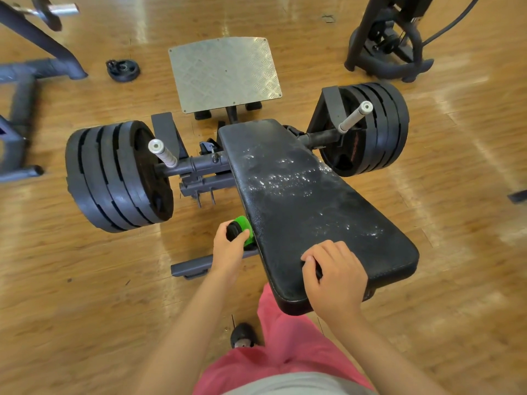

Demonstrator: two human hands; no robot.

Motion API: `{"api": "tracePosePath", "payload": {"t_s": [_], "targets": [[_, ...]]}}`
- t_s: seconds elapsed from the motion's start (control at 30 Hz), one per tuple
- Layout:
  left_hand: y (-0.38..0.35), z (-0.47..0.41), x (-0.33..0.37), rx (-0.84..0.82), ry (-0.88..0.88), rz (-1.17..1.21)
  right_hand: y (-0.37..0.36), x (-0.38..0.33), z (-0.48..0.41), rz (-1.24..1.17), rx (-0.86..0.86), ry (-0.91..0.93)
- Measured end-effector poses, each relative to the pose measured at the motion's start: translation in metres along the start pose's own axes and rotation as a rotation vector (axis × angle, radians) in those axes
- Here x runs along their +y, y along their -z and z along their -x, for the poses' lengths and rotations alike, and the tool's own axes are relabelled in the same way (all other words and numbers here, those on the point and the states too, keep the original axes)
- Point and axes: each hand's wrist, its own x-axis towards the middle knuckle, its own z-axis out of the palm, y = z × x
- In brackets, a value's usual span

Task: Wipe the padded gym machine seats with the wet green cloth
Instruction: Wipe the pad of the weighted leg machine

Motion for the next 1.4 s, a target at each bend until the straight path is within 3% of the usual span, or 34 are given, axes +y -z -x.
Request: {"api": "tracePosePath", "payload": {"t_s": [0.63,0.87,1.2,1.4], "targets": [[0.016,0.105,-0.023,-0.176,-0.121,0.078,0.002,-0.008,-0.003,0.054,-0.067,-0.039],[0.013,0.096,-0.032,-0.153,-0.109,0.044,0.003,-0.009,-0.003,0.097,-0.133,-0.025],[-0.001,0.022,-0.027,-0.063,0.096,0.115,0.003,-0.011,-0.013,0.167,-0.343,0.037],[-0.008,-0.032,-0.009,-0.042,0.239,0.242,0.006,-0.008,-0.045,-0.068,-0.571,0.050]]}}
